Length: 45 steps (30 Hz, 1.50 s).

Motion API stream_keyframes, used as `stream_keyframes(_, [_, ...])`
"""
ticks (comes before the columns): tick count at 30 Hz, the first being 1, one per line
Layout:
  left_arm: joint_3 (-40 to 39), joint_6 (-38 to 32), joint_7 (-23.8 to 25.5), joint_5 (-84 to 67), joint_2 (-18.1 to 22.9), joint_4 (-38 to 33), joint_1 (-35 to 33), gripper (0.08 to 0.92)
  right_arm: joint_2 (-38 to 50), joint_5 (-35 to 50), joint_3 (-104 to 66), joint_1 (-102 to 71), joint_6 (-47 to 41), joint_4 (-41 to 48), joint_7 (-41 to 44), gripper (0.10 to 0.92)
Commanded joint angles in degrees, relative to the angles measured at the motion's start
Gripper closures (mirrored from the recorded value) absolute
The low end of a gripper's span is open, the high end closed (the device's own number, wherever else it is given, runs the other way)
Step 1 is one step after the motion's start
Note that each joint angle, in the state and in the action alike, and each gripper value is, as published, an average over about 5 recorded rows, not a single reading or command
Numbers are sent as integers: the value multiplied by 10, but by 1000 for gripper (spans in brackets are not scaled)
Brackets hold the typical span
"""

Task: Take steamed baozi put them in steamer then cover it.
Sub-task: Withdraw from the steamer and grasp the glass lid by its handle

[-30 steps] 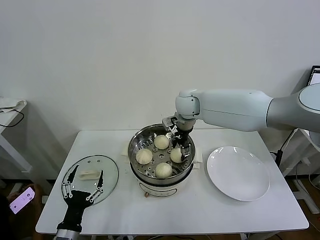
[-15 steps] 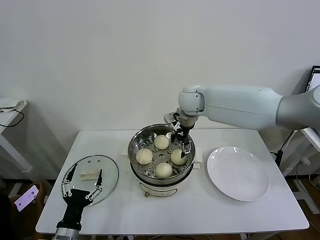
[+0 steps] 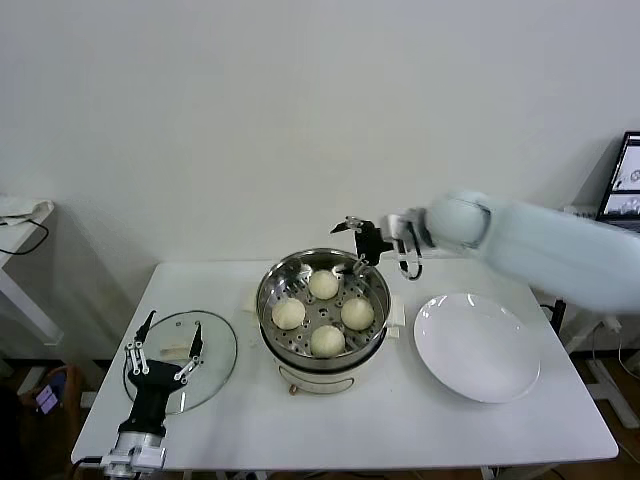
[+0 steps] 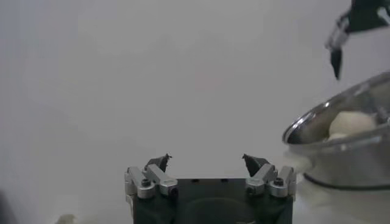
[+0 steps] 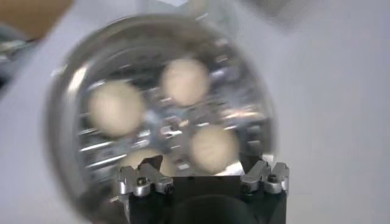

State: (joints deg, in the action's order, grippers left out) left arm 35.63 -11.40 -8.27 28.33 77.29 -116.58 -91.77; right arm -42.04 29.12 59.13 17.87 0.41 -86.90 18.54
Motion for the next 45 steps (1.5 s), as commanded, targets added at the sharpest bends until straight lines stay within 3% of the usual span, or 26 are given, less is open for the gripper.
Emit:
stream_keyframes(1, [-2,22,-39,204,-17,66,44,177,97,-11,-566,-550,132,-46,-385,203])
stream_keyframes(8, [11,23,-29,328,-43,125,36,177,-22,-19,-784,-790,176,-35,-368,203])
stream_keyframes(18, [15,40,-42,448,-56,180,38,177,-170,-38,-883,-903,189,-48,-335,203])
stream_keyframes(27, [15,-5,-108,517,-38,281,98,177,-209,-61,-884,-940,192,-73,-325,203])
stream_keyframes(45, [21,8,-128,548,-34,350,157,177,-227,-78,-873,-960,194,-91,-307,203])
